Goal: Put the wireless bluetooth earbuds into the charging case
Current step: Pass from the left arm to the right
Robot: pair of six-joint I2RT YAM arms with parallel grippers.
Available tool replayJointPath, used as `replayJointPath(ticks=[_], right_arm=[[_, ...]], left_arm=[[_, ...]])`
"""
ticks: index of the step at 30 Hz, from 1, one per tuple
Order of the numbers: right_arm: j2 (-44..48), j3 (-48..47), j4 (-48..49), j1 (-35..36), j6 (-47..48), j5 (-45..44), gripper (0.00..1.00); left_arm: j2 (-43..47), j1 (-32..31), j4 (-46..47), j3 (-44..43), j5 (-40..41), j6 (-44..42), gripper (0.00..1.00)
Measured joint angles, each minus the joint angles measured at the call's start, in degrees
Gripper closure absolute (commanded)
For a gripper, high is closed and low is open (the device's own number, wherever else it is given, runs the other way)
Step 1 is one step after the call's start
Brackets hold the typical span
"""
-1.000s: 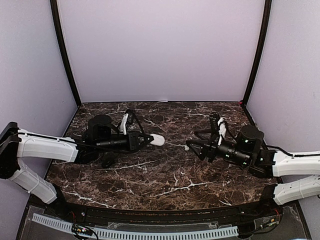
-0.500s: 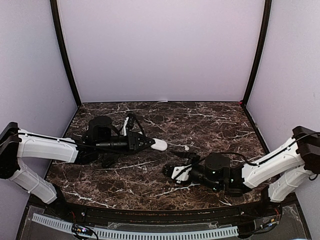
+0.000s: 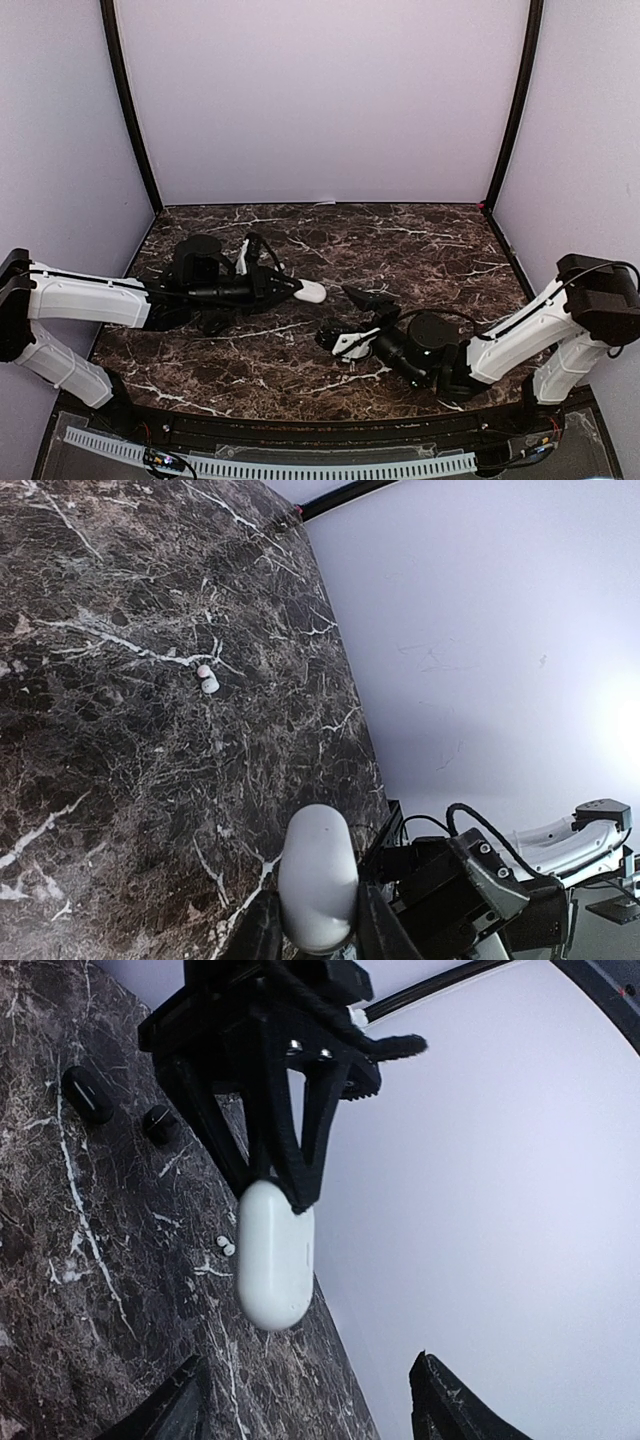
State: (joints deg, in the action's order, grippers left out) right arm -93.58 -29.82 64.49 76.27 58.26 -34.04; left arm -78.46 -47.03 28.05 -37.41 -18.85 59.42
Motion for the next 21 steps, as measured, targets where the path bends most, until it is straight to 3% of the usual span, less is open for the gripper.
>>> replayJointPath(ticks=[9,21], right_arm=[[9.86,5.9,-0.85,-3.65,-3.96,6.08,0.32],[8.17,4.04,-5.81,-6.73,-5.01,17.62,0.34]], left_arm=[[0.92,0.0,-0.76,1.49,0.92,6.86,0.91],[0.92,-0.5,-2.27,2.01,1.66,19.52,0.9]])
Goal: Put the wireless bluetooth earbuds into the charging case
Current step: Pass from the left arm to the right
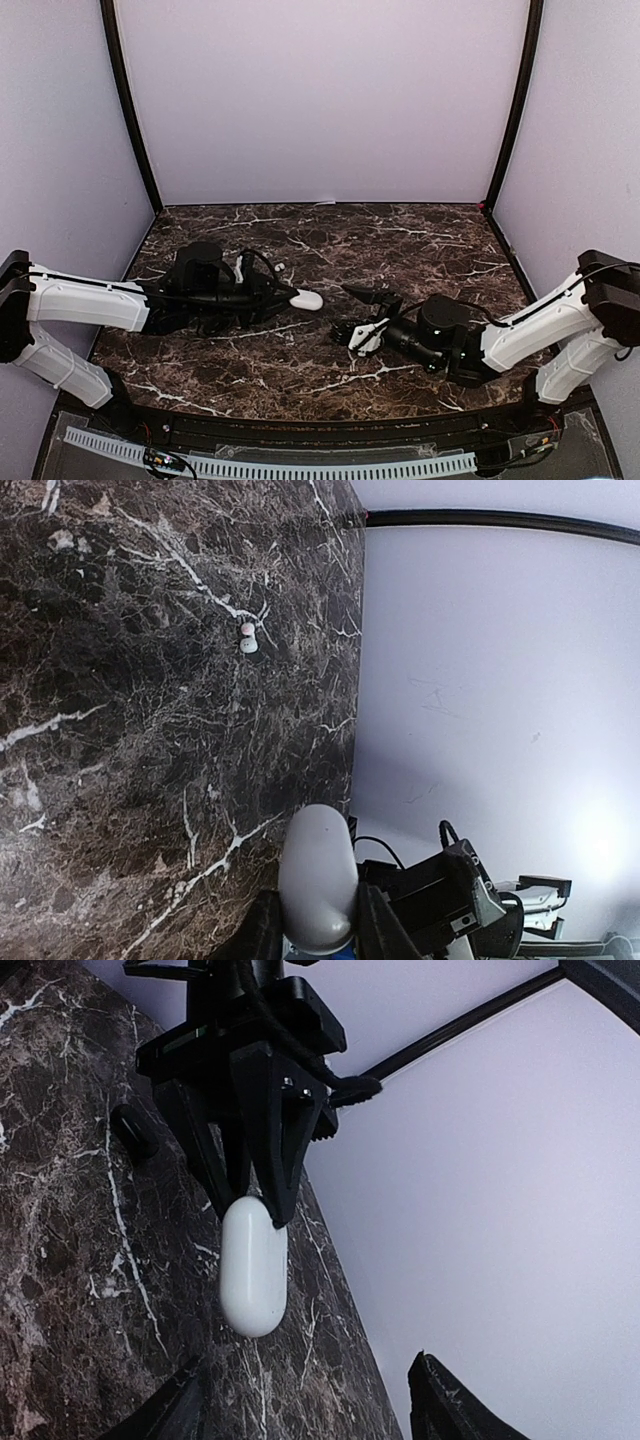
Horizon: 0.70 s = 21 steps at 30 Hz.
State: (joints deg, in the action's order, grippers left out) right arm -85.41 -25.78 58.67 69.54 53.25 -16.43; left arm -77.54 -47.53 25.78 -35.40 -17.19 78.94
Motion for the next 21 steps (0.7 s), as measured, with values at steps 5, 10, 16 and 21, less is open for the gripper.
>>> replayJointPath(ticks=[5,10,16,21], right_arm=[[-4.04,-4.98,-2.67,-0.7,0.04,2.54,0.35],[-8.13,-9.29,-5.33,-1.25,0.7,4.7,0.37],[-10.49,-11.43,-9.75,-1.95,1.05,7.65,0.42],[-12.5,-13.46,-11.17,-2.6,1.4,7.85,0.51]], left_arm=[[0.0,-0.26,-1.25,0.0,0.46,3.04,0.9],[0.0,-0.33,-1.7,0.0,0.26,5.44,0.9],[1.44,-0.33,-1.92,0.7,0.74,6.97,0.9],[2.1,-0.33,-3.26,0.72,1.18,7.98,0.91]])
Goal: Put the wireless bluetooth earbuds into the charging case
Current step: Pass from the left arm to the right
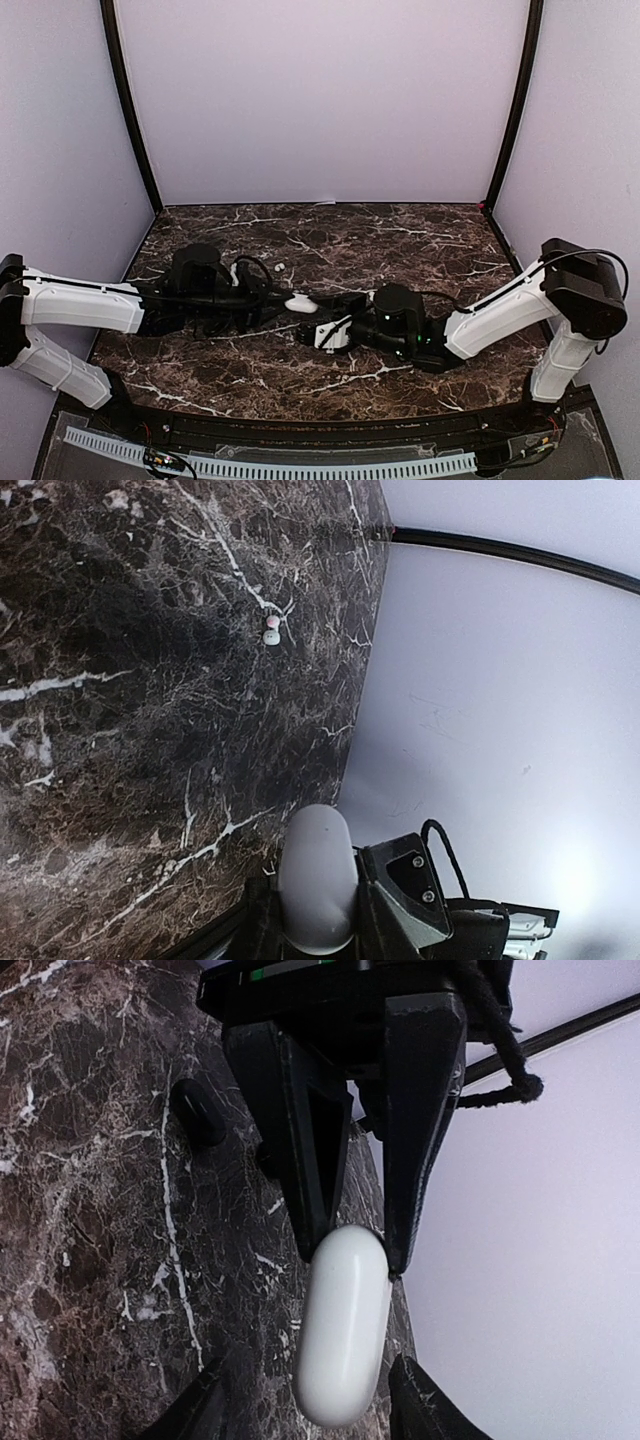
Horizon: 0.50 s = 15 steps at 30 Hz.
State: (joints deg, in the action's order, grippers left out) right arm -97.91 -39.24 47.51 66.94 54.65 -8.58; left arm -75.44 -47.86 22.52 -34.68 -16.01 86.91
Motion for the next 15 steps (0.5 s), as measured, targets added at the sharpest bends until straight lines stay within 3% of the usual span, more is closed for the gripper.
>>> replayJointPath(ticks=[10,15], right_arm=[[-3.65,-4.55,-2.32,-1.05,1.03,0.07,0.61],[-4.57,-6.27,-5.31,-1.05,1.81,0.15,0.81]], left_arm=[[0.09,0.0,-3.5,0.0,0.59,2.91,0.91],[0.13,0.02,-3.91,0.0,0.76,3.89,0.9]])
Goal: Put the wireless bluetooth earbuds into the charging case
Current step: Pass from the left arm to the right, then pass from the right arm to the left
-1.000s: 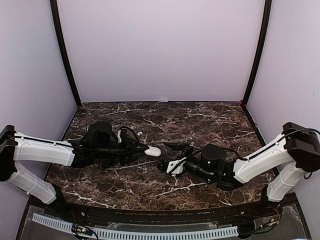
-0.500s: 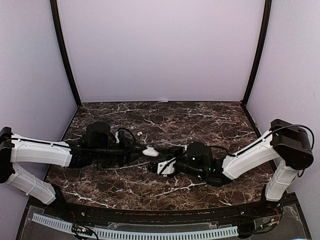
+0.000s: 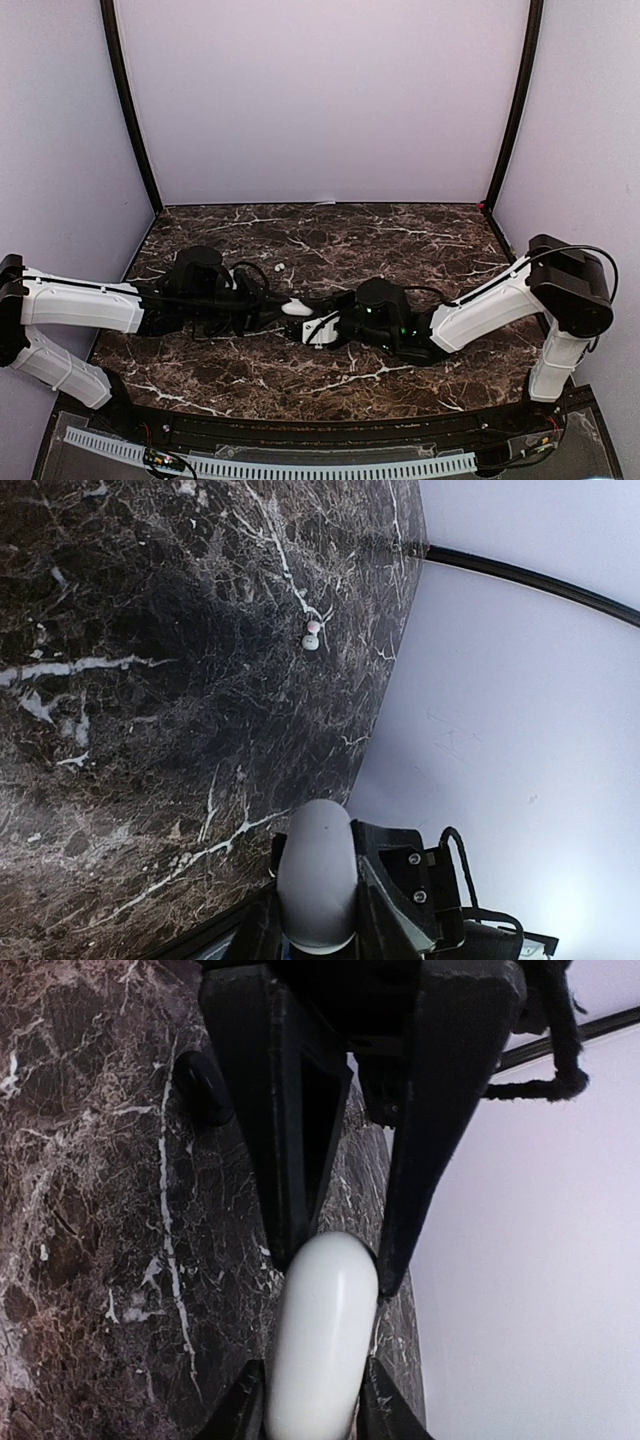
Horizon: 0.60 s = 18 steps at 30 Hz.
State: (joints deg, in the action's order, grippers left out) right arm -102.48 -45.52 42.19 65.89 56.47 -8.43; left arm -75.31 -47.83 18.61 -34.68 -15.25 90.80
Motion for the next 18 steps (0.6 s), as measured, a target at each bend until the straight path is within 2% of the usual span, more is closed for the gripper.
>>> replayJointPath(ticks=[2,4,5,9,13,15,18], right_arm=[[0.0,-0.48,-0.52,-0.04,0.13,-0.26,0.89],[0.0,-0.87,-1.14,-0.28,-0.52,-0.33,0.95],[0.0,-1.05,-1.51,-0.33,-0.57,-0.28,0.96],[0.22,-1.7,-3.34,-0.44,-2.27,0.09,0.96],[2.67,-0.33,-5.68,-1.22,-5.68,1.42,0.96],[5.05,1.33,-6.29,-1.66,-7.67,2.1,0.95],[9.51,3.91,-7.67,-2.21,-10.91,3.56,0.95]], left_arm=[[0.02,0.11,-0.04,0.0,0.24,0.94,0.84],[0.02,0.11,-0.04,0.0,0.79,1.42,0.74],[0.02,0.11,-0.09,0.0,1.01,1.49,0.67],[0.61,0.09,-1.01,0.0,1.51,0.26,0.47],[4.42,0.7,-3.13,0.0,3.65,-4.02,0.16],[7.65,1.31,-5.03,-0.09,5.75,-7.13,0.11],[13.07,2.4,-6.56,-0.09,9.49,-14.91,0.11]])
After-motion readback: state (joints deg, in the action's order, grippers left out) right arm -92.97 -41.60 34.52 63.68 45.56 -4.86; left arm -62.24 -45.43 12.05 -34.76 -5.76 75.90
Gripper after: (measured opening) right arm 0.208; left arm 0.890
